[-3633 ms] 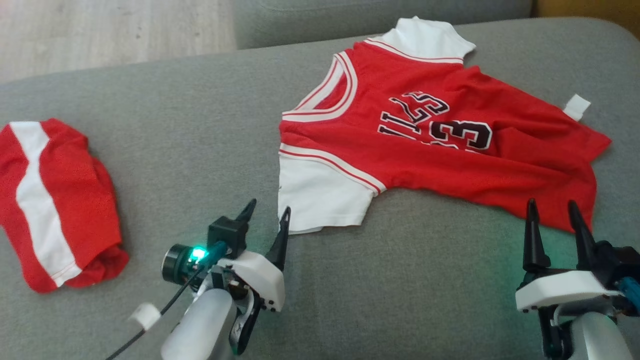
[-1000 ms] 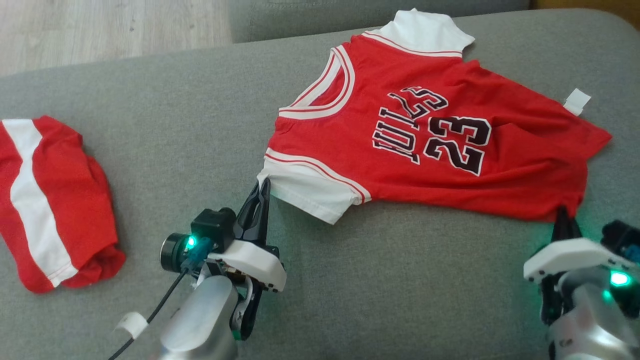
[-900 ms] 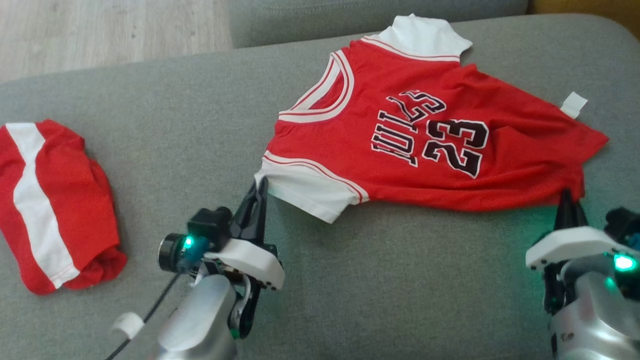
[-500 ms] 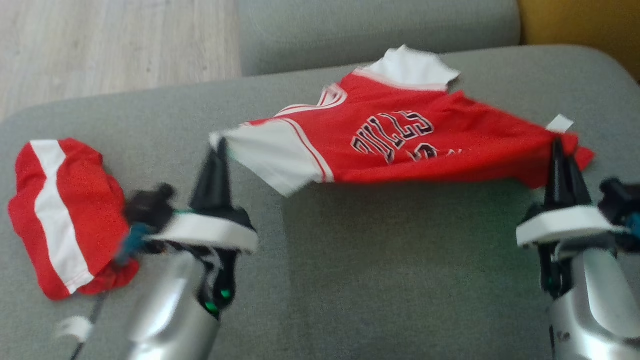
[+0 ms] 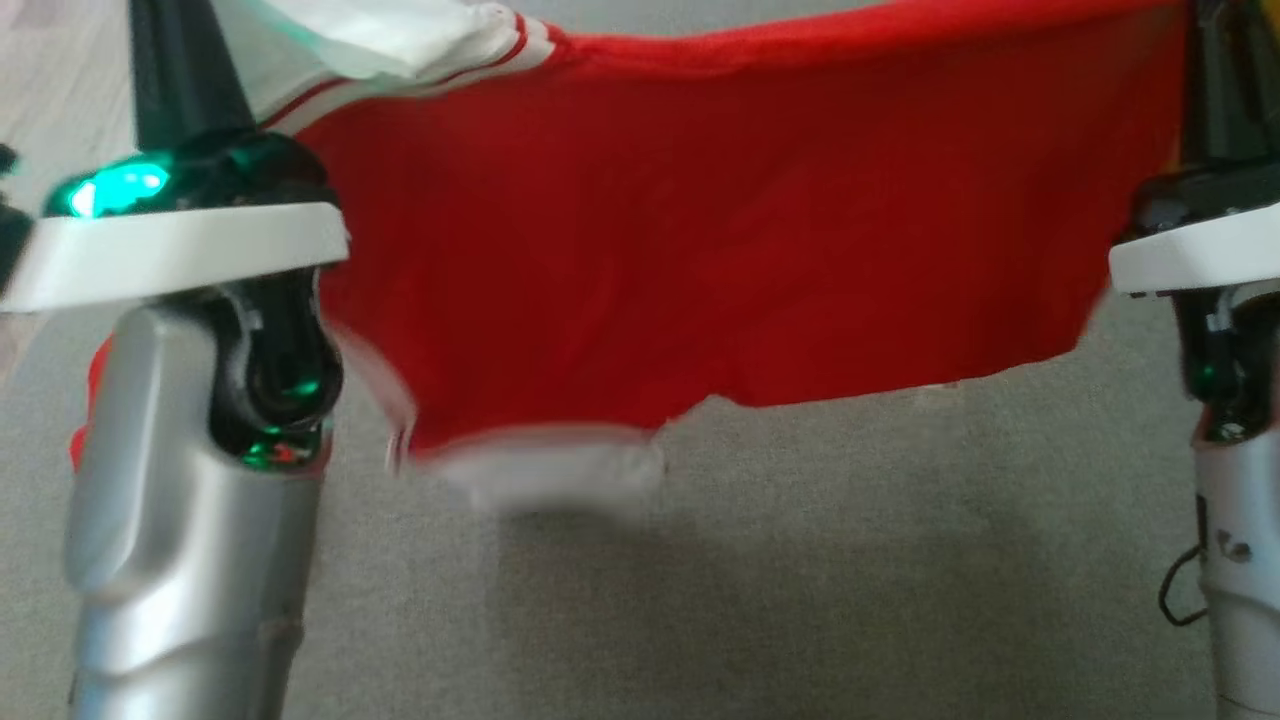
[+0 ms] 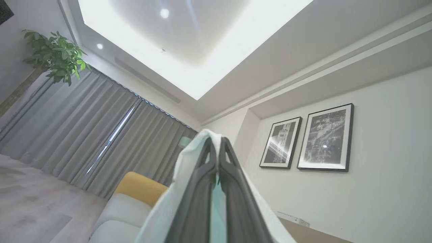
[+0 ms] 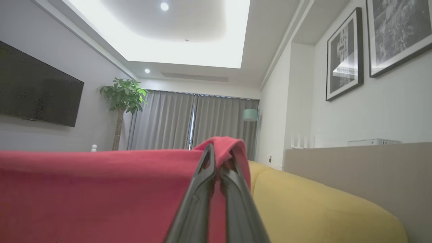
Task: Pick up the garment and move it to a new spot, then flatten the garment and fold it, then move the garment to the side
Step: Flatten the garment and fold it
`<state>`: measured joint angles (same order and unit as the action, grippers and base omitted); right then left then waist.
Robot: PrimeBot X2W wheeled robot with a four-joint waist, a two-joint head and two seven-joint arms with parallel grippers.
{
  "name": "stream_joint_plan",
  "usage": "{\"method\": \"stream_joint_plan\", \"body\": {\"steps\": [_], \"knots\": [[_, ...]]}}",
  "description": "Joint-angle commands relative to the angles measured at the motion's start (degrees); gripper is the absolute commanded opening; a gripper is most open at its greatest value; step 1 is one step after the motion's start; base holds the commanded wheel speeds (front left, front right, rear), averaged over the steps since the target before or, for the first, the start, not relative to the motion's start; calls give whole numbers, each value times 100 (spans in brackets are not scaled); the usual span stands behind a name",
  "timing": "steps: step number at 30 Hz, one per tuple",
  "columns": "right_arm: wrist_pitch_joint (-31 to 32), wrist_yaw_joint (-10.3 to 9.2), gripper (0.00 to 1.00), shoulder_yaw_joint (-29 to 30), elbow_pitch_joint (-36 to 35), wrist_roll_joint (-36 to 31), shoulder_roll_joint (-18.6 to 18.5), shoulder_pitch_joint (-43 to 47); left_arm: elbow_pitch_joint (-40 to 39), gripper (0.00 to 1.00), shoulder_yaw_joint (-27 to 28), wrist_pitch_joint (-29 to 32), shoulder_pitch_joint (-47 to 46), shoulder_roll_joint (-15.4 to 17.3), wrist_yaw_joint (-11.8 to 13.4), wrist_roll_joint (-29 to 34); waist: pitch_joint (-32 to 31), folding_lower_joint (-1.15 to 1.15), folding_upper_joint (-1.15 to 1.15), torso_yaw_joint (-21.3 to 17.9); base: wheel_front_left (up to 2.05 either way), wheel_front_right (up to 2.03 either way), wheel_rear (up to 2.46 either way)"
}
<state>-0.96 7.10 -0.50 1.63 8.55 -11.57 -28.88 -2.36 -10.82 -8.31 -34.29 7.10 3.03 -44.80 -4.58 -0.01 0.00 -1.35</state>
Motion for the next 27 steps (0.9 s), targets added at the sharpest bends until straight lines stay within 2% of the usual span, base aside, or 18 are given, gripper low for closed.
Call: {"method": "stream_joint_plan", "body": {"steps": [1, 5, 8, 12, 15, 18, 21, 27], "knots": [[215, 39, 0, -66, -416, 31, -12, -133, -487, 0, 232, 195, -193, 211, 96, -57, -37, 1, 0, 35, 0, 0, 0], [720, 39, 0, 159, -1111, 43, 136, 48, -1383, 0, 242, 746, -169, 286, 295, -333, -32, 1, 0, 97, 0, 0, 0], [1098, 39, 0, 374, -1536, -32, 342, 159, -1830, 0, 267, 1060, -250, 448, 472, -312, 35, 1, 0, 134, 0, 0, 0], [1433, 39, 0, 433, -1843, -145, 458, 191, -1830, 0, 289, 1287, -429, 595, 594, -247, 157, 1, 0, 165, 0, 0, 0], [1649, 39, 0, 491, -1833, -234, 514, 73, -1327, 0, 264, 1442, -696, 669, 615, -231, 358, 1, 0, 171, 0, 0, 0], [1735, 39, 0, 424, -1497, -251, 530, -306, -561, 0, 291, 1503, -1171, 772, 536, -204, 763, 1, 0, 97, 0, 0, 0], [1618, 39, 0, 311, -854, -265, 526, -996, 273, 0, 291, 1412, -1891, 975, 287, -38, 1318, 1, 0, -14, 0, 0, 0], [842, 39, 0, 28, 1154, -367, 487, -2956, 2031, 0, 428, 1000, -3564, 1285, -102, 206, 2320, 1, 0, -208, 0, 0, 0]]}}
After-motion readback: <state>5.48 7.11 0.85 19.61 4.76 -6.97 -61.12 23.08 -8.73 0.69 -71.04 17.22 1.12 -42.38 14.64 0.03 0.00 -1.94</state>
